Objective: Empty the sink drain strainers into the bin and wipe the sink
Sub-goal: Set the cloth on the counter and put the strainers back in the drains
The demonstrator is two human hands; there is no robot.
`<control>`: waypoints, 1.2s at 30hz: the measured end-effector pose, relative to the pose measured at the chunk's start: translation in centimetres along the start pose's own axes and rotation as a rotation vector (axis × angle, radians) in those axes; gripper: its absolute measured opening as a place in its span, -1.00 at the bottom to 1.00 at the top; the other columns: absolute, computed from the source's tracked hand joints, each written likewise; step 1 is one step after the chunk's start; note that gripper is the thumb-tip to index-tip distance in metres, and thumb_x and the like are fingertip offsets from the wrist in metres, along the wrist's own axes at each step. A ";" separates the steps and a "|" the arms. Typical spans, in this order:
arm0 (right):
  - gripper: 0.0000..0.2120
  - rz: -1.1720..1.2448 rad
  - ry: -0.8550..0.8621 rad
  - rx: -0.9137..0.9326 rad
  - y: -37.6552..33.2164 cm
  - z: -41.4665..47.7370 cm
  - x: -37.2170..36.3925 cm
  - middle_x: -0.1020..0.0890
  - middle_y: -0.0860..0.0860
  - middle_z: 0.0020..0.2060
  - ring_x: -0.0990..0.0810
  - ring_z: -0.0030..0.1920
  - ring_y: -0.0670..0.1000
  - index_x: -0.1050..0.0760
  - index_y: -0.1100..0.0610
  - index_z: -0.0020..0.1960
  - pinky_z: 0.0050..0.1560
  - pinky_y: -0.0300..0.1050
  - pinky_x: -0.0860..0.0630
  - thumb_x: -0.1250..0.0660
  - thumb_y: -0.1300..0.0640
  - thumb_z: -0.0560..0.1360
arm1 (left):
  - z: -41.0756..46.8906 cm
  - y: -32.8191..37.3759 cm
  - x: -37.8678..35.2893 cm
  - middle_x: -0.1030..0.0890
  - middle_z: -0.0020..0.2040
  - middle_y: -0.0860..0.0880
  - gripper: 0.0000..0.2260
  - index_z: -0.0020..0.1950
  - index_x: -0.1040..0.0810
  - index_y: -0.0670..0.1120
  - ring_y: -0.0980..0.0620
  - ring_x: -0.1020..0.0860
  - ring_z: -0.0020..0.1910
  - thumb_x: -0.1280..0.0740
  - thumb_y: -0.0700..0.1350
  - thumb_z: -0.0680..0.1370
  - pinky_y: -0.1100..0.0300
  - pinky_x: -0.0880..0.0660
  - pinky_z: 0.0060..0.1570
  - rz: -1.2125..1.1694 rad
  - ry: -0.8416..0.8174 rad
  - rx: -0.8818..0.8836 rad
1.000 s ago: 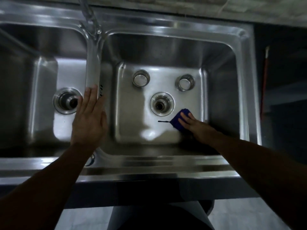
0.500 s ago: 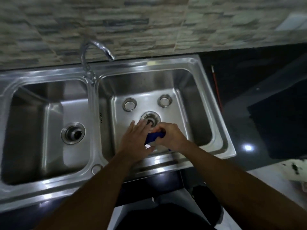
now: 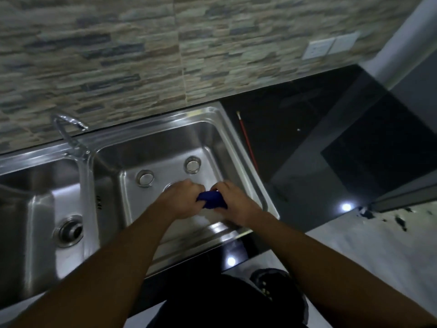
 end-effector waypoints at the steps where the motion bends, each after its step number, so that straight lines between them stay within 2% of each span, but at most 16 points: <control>1: -0.61 -0.045 -0.002 -0.003 1.1 -0.4 1.2 -0.49 0.02 0.16 -0.55 0.09 0.06 -0.42 0.03 0.26 0.10 0.05 -0.54 -0.44 0.15 0.48 | 0.7 1.1 0.3 -0.54 -0.21 0.00 -0.90 -0.08 -0.60 0.02 -0.07 -0.56 -0.20 -0.30 -0.01 0.53 0.10 -0.50 -0.18 0.003 -0.008 -0.008; 3: -0.64 -0.153 -0.042 -0.031 3.3 -1.2 4.0 -0.57 0.03 0.13 -0.58 0.09 0.09 -0.46 0.01 0.25 0.09 0.06 -0.55 -0.39 0.19 0.49 | 2.0 3.4 0.5 -0.54 -0.20 -0.02 -0.88 -0.02 -0.62 -0.02 -0.05 -0.55 -0.23 -0.29 -0.07 0.56 0.09 -0.54 -0.17 0.002 -0.031 -0.023; 7: -0.51 -0.299 -0.138 -0.043 6.9 -3.2 8.8 -0.60 -0.02 0.23 -0.59 0.17 0.06 -0.44 -0.08 0.39 0.20 0.07 -0.54 -0.37 0.20 0.49 | 4.6 9.0 0.9 -0.64 -0.05 -0.11 -0.79 0.15 -0.63 -0.04 -0.06 -0.57 -0.15 -0.25 -0.11 0.59 0.07 -0.53 -0.10 0.006 0.006 -0.064; 11: -0.43 -0.340 0.143 0.050 9.5 -5.2 15.0 -0.54 0.02 0.35 -0.50 0.37 0.08 -0.45 -0.03 0.43 0.39 0.08 -0.43 -0.35 0.31 0.47 | 7.2 14.6 1.9 -0.63 0.00 -0.11 -0.74 0.30 -0.52 0.02 -0.09 -0.59 -0.09 -0.28 -0.02 0.61 0.05 -0.50 -0.08 -0.039 0.166 -0.055; 13: -0.38 -0.381 0.174 0.015 12.0 -6.0 16.2 -0.41 0.06 0.49 -0.28 0.55 0.13 -0.41 -0.05 0.48 0.52 0.14 -0.23 -0.35 0.32 0.47 | 8.3 17.0 1.4 -0.62 0.13 -0.11 -0.67 0.37 -0.46 0.00 -0.15 -0.62 0.07 -0.28 -0.01 0.61 0.03 -0.52 0.03 -0.046 0.217 -0.078; 14: -0.35 -0.409 0.108 -0.025 13.7 -6.3 15.8 -0.31 0.06 0.55 -0.15 0.60 0.14 -0.35 -0.08 0.51 0.57 0.18 -0.13 -0.34 0.31 0.49 | 8.8 18.0 0.1 -0.59 0.26 -0.10 -0.60 0.42 -0.42 -0.01 -0.16 -0.58 0.21 -0.29 0.04 0.60 0.02 -0.51 0.15 -0.040 0.174 -0.102; 16: -0.32 -0.437 -0.125 -0.139 17.3 -7.7 12.9 -0.11 0.04 0.62 0.04 0.63 0.12 -0.24 -0.15 0.57 0.60 0.18 0.03 -0.31 0.22 0.52 | 9.4 19.3 -4.2 -0.43 0.49 -0.08 -0.42 0.54 -0.32 0.00 -0.15 -0.40 0.46 -0.28 0.20 0.57 -0.03 -0.38 0.42 -0.017 -0.056 -0.132; 18: -0.35 -0.392 -0.229 -0.222 19.4 -9.5 10.5 -0.04 0.03 0.64 0.07 0.64 0.07 -0.22 -0.15 0.57 0.61 0.11 0.08 -0.30 0.14 0.53 | 9.2 19.4 -7.7 -0.38 0.54 -0.07 -0.37 0.55 -0.33 -0.02 -0.12 -0.29 0.55 -0.24 0.28 0.56 -0.06 -0.29 0.50 -0.016 -0.204 -0.131; 19: -0.37 -0.351 -0.162 -0.223 19.7 -10.0 10.3 -0.08 0.03 0.63 0.04 0.63 0.06 -0.25 -0.12 0.56 0.61 0.08 0.06 -0.30 0.11 0.53 | 9.2 19.4 -8.3 -0.41 0.52 -0.08 -0.42 0.52 -0.37 -0.04 -0.11 -0.29 0.55 -0.23 0.25 0.59 -0.03 -0.29 0.49 -0.038 -0.184 -0.131; 21: -0.41 -0.303 0.052 -0.189 19.2 -10.1 11.0 -0.18 0.06 0.61 -0.06 0.62 0.07 -0.30 -0.04 0.55 0.60 0.02 -0.01 -0.31 0.09 0.54 | 9.5 19.4 -7.3 -0.52 0.41 -0.09 -0.56 0.44 -0.48 -0.05 -0.10 -0.43 0.43 -0.21 0.13 0.63 0.04 -0.36 0.40 -0.086 -0.009 -0.162; 23: -0.43 -0.272 0.165 -0.173 18.5 -9.3 11.1 -0.19 0.07 0.60 -0.06 0.62 0.08 -0.27 0.04 0.57 0.60 0.00 -0.01 -0.27 0.08 0.58 | 9.9 19.2 -5.5 -0.54 0.39 -0.08 -0.64 0.41 -0.51 -0.07 -0.09 -0.48 0.36 -0.20 0.00 0.65 0.07 -0.33 0.39 -0.069 0.161 -0.199; 25: -0.42 -0.264 0.152 -0.195 18.2 -7.9 9.9 -0.09 0.06 0.63 0.03 0.63 0.07 -0.15 0.07 0.61 0.61 0.03 0.07 -0.19 0.02 0.64 | 10.3 18.7 -5.1 -0.39 0.53 -0.11 -0.60 0.50 -0.41 -0.11 -0.08 -0.34 0.51 -0.16 -0.07 0.67 0.07 -0.15 0.53 0.000 0.218 -0.203; 27: -0.39 -0.306 0.104 -0.246 18.8 -6.9 8.4 0.01 0.06 0.64 0.11 0.63 0.06 0.01 0.08 0.64 0.62 0.07 0.12 -0.08 -0.08 0.68 | 10.9 18.4 -6.3 -0.17 0.63 -0.13 -0.52 0.60 -0.21 -0.15 -0.09 -0.13 0.62 -0.11 -0.03 0.69 0.03 0.02 0.62 0.109 0.156 -0.195; 30: -0.37 -0.402 0.089 -0.270 20.2 -6.8 7.3 0.09 0.05 0.64 0.15 0.63 0.04 0.15 0.08 0.64 0.62 0.07 0.16 0.09 -0.18 0.69 | 11.4 18.2 -8.7 0.02 0.66 -0.15 -0.44 0.64 0.02 -0.19 -0.10 0.06 0.65 -0.02 0.04 0.71 -0.01 0.12 0.63 0.217 0.046 -0.181; 33: -0.36 -0.444 0.116 -0.257 21.4 -7.4 7.6 0.10 0.05 0.63 0.14 0.63 0.03 0.17 0.07 0.64 0.61 0.05 0.17 0.14 -0.22 0.68 | 11.9 18.5 -10.0 0.14 0.67 -0.14 -0.40 0.64 0.13 -0.19 -0.08 0.16 0.65 -0.03 0.02 0.70 0.01 0.18 0.63 0.122 -0.002 -0.160; 36: -0.35 -0.449 0.135 -0.281 22.8 -8.1 8.2 0.12 0.03 0.63 0.18 0.62 0.02 0.18 0.06 0.64 0.58 0.01 0.24 0.13 -0.22 0.68 | 12.7 19.5 -10.6 0.20 0.66 -0.12 -0.32 0.64 0.18 -0.18 -0.07 0.21 0.64 -0.15 -0.04 0.67 0.00 0.17 0.63 -0.066 -0.046 -0.135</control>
Point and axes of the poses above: each hand's wrist, its own z-axis towards the middle knuckle, its own x-axis out of the back of the hand, y = z × x, the point moved 10 cm from there along z, towards the middle knuckle
